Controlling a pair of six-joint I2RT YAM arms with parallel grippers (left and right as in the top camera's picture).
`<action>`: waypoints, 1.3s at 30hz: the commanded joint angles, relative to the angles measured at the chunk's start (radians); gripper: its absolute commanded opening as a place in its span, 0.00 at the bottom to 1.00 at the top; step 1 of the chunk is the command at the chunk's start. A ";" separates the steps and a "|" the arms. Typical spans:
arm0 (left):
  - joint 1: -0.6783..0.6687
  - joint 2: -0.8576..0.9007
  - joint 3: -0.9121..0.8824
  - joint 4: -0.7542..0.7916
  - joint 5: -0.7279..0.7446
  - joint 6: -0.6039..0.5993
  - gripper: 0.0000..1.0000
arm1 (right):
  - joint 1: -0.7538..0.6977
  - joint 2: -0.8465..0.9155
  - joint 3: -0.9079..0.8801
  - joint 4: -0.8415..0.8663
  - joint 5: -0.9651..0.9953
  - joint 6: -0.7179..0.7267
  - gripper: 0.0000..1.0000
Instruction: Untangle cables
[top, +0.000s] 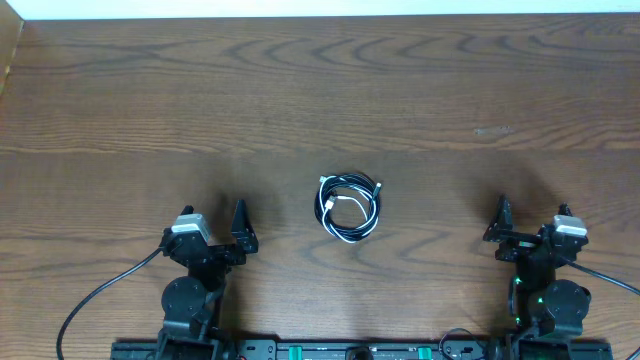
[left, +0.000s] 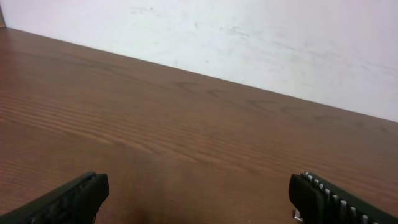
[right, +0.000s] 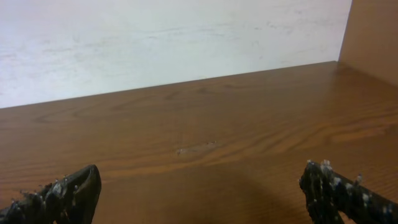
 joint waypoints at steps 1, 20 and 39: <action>0.006 0.001 -0.015 -0.040 0.010 0.021 0.98 | -0.008 -0.006 -0.003 0.013 -0.002 -0.003 0.99; 0.005 0.476 0.371 -0.203 0.236 0.012 0.98 | -0.007 0.227 0.267 0.071 -0.386 0.209 0.99; 0.005 1.048 1.051 -0.684 0.478 0.021 0.98 | 0.106 1.251 1.160 -0.800 -0.711 -0.229 0.99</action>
